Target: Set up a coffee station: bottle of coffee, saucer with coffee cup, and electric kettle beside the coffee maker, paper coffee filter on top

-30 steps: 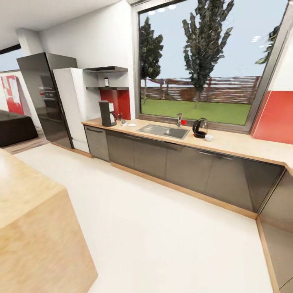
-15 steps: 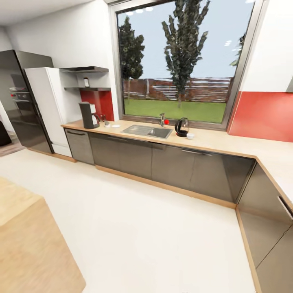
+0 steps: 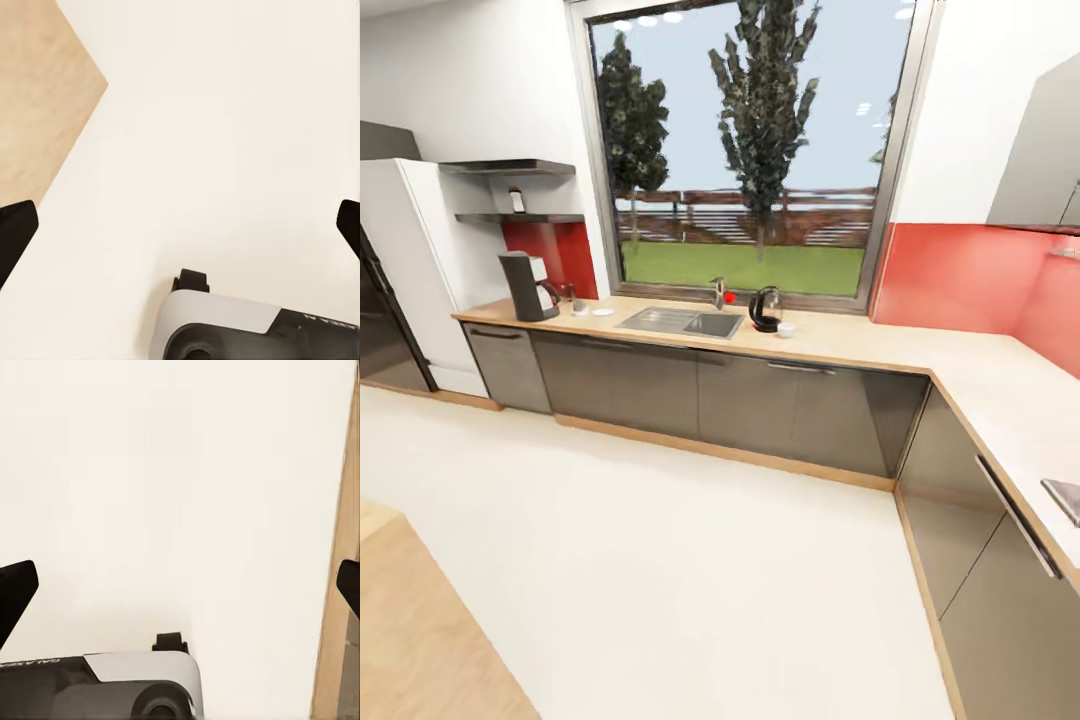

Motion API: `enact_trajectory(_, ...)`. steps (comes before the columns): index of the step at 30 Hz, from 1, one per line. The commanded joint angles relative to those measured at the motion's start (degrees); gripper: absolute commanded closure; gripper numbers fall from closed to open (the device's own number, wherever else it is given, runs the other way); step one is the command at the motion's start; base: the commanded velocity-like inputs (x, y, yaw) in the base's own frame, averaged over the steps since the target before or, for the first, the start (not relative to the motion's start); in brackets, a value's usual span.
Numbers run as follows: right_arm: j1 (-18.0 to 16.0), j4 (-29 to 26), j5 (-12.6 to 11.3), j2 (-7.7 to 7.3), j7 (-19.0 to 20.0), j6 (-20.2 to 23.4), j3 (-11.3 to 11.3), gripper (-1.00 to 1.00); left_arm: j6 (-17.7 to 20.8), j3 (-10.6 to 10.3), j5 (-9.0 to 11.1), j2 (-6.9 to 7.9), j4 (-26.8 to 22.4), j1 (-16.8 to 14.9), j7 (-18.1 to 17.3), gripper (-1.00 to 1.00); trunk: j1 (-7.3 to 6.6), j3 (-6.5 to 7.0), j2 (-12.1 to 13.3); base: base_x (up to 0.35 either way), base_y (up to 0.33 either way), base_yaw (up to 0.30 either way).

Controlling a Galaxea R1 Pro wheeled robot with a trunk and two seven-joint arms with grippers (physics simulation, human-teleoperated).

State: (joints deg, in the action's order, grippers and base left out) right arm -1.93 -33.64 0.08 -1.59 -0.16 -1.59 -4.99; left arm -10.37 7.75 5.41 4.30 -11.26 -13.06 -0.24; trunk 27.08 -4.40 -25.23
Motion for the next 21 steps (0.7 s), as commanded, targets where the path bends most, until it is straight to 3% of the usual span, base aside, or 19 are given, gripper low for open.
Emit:
enact_trajectory(1,0.0,0.0,0.0,0.01,0.0,-0.2,-0.1,-1.0,-0.2,-0.1,0.6,0.01,0.0,0.0,0.0,-1.0,-0.2,0.04,0.3,0.0,0.0,-0.264)
enact_trajectory(6,-0.1,0.0,0.2,-0.02,0.2,-0.2,0.1,-1.0,-0.2,-0.1,0.6,0.01,0.0,0.0,0.0,-1.0,-1.3,0.87,2.3,0.0,0.0,-0.102)
enact_trajectory(21,0.0,0.1,0.4,-0.34,0.0,-0.2,0.2,-1.0,-0.1,-0.1,0.3,0.01,0.0,0.0,-0.1,-1.0,-1.3,0.86,2.3,0.0,0.0,-0.003)
